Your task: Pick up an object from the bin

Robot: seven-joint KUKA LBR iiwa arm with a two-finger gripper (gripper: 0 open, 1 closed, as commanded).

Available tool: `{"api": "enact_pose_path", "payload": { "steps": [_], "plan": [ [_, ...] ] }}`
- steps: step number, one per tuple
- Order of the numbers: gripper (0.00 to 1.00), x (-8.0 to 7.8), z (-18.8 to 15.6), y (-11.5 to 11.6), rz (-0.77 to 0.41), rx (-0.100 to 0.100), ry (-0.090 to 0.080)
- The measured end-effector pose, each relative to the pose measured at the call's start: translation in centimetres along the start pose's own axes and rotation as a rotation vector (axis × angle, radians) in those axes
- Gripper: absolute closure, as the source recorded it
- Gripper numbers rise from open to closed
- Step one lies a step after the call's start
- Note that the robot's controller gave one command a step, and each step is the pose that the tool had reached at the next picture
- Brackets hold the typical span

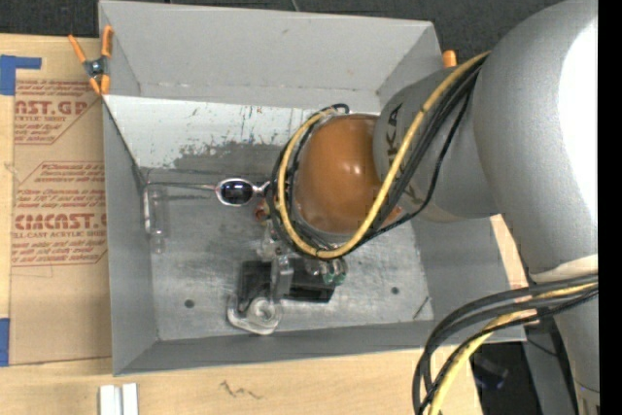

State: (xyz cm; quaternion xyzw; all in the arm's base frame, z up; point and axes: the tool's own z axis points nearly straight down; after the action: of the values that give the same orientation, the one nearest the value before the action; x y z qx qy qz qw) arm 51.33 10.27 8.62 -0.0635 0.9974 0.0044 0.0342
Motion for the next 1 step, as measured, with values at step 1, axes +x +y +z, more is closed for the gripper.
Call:
{"api": "enact_pose_path", "payload": {
  "steps": [1],
  "plan": [
    [1.0, 0.0, 0.0, 0.0, 0.0, 0.0, 0.0]
  ]
}}
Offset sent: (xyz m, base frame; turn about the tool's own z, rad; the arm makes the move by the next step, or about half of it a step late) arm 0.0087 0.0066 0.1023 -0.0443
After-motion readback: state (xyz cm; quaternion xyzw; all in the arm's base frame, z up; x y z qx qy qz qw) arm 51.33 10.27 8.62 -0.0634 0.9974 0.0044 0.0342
